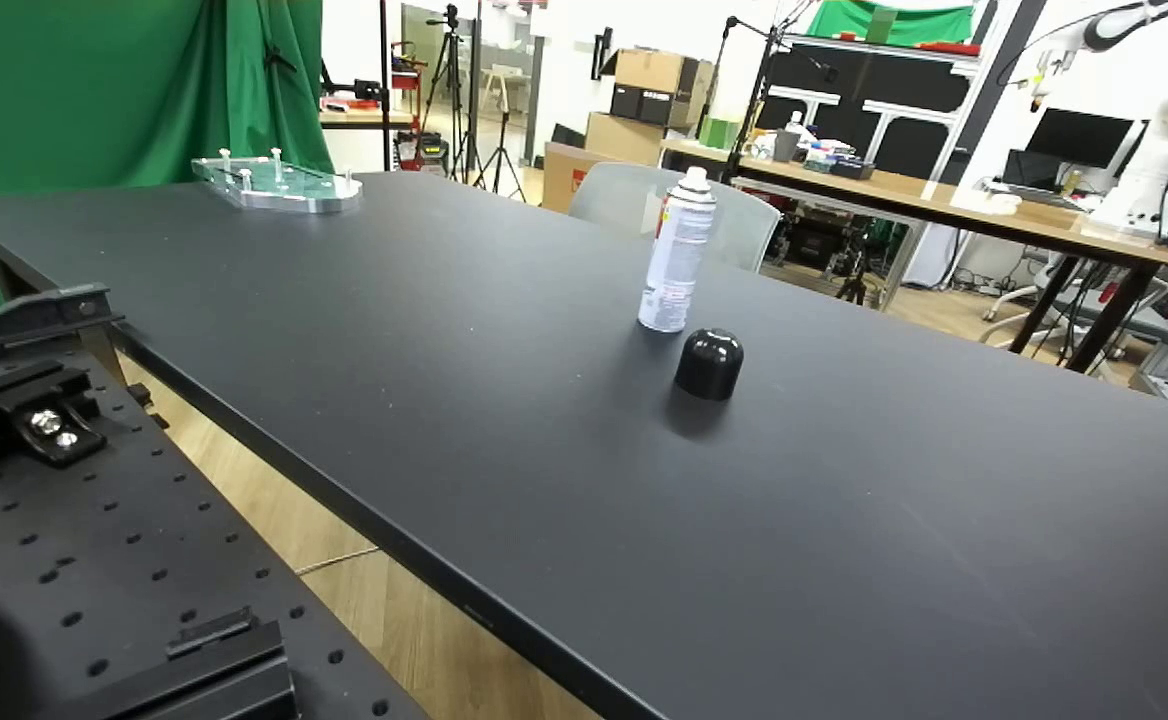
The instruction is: Place the black lid on top of the white spray can
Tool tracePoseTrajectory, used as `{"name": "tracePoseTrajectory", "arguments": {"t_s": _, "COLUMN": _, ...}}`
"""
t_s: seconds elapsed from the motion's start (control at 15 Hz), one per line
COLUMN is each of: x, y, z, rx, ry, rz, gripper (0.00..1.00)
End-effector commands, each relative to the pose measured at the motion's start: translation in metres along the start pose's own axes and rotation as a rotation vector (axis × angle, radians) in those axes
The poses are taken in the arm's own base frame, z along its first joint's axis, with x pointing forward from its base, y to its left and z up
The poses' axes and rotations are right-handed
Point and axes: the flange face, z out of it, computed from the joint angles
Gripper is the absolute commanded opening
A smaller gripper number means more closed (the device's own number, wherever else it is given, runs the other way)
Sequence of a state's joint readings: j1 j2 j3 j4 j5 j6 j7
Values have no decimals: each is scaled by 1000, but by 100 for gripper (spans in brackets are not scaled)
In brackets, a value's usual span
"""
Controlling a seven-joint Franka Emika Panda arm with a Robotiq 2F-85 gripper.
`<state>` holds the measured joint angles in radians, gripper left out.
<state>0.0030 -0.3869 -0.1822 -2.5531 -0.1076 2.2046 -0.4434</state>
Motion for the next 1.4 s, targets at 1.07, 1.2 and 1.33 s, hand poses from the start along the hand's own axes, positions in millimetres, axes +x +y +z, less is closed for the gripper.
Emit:
{"name": "tracePoseTrajectory", "arguments": {"t_s": 1.07, "x": 62, "y": 63, "z": 111, "rx": -158, "ry": -26, "rz": 305, "gripper": 100}}
{"name": "tracePoseTrajectory", "arguments": {"t_s": 1.2, "x": 73, "y": 68, "z": 130, "rx": -191, "ry": -35, "rz": 325, "gripper": 100}}
{"name": "tracePoseTrajectory", "arguments": {"t_s": 1.33, "x": 62, "y": 61, "z": 127, "rx": -164, "ry": -42, "rz": 294, "gripper": 100}}
